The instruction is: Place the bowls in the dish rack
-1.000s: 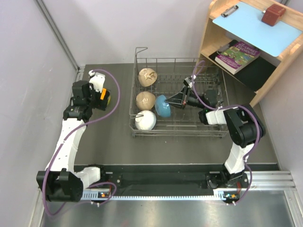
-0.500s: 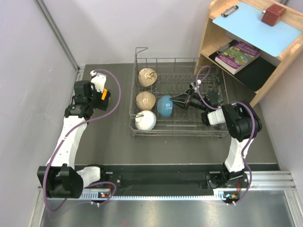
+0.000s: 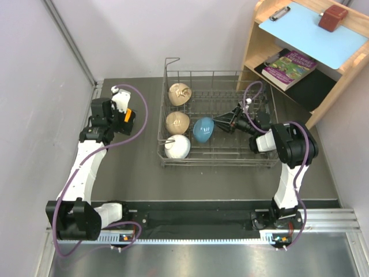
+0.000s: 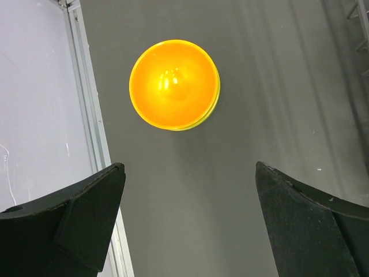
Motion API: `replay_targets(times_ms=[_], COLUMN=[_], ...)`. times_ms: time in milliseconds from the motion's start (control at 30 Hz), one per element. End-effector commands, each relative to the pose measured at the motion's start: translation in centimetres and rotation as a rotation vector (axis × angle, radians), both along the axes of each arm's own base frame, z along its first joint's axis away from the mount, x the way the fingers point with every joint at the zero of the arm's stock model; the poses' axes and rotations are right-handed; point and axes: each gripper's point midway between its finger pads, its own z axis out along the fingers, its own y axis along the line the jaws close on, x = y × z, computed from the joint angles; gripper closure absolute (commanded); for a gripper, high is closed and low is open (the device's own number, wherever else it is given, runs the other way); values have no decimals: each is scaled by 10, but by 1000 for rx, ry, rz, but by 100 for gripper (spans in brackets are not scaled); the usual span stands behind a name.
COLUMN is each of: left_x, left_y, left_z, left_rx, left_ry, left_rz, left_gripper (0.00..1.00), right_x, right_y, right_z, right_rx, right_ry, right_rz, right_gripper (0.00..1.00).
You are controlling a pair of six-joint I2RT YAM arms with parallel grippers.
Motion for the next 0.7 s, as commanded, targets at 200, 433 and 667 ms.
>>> replay_targets(times_ms=[200,433,667], left_x=[13,24,46], left_y=[1,24,67], left_z=[11,-8,-28], left_rx=[10,81,102], left_ry=[-63,-32,-11], left_rz=[-13,97,229], left_gripper=[1,1,1], right_x=[1,-1,5], right_y=[-9,-10,-14], right_z=[44,93,133], right_rx=[-13,-32,-148], right_ry=[-380,-514,-666], right_rz=[-15,-1,-9], right_gripper=[58,54,54])
